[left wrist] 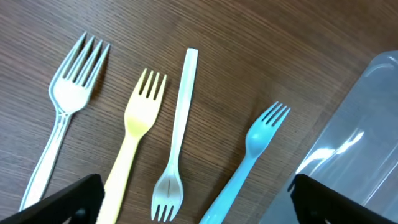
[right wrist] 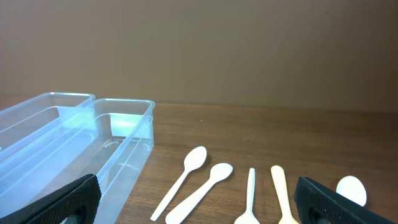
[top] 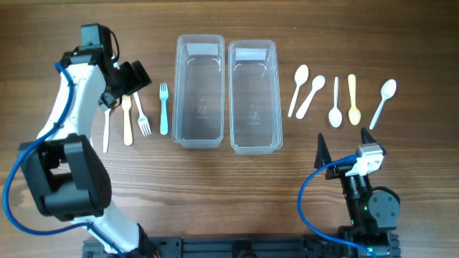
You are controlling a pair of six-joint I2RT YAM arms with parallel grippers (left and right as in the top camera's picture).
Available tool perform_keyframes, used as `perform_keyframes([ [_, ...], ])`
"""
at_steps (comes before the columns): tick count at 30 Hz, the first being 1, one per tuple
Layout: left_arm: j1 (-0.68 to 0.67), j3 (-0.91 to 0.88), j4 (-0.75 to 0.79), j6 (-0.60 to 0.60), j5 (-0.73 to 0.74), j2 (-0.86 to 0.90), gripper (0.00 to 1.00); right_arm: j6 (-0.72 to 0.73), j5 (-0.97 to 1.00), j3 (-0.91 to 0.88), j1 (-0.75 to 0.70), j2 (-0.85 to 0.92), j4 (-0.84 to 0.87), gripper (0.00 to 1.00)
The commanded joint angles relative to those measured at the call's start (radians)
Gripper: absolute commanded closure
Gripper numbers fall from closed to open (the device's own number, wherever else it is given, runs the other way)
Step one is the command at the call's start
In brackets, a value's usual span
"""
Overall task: Pack container
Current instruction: 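Reach the left gripper to the white fork and grasp it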
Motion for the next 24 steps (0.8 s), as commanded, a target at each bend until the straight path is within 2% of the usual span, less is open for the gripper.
perform_keyframes([
  [1, -0.005, 0.014, -0.001, 0.089, 0.047, -0.002, 0.09, 0.000, 0.011, -0.001, -0.004, -0.002, 0.006, 0.00],
  [3, -0.005, 0.004, -0.012, 0.131, 0.062, 0.006, 0.10, 0.000, 0.011, -0.001, -0.004, -0.002, 0.006, 0.00],
  [6, -0.005, -0.027, -0.013, 0.140, 0.080, 0.021, 0.16, 0.001, 0.011, -0.001, -0.004, -0.002, 0.006, 0.00],
  [16, -0.005, -0.185, 0.064, 0.140, 0.102, 0.034, 0.16, 0.001, 0.011, -0.001, -0.004, -0.002, 0.006, 0.00],
  [19, -0.005, -0.211, 0.076, 0.140, 0.101, 0.034, 0.20, 0.001, 0.011, -0.001, -0.004, -0.002, 0.006, 0.00],
  [24, -0.005, -0.278, 0.139, 0.139, 0.102, 0.038, 0.21, 0.001, 0.011, -0.001, -0.004, -0.002, 0.006, 0.00],
])
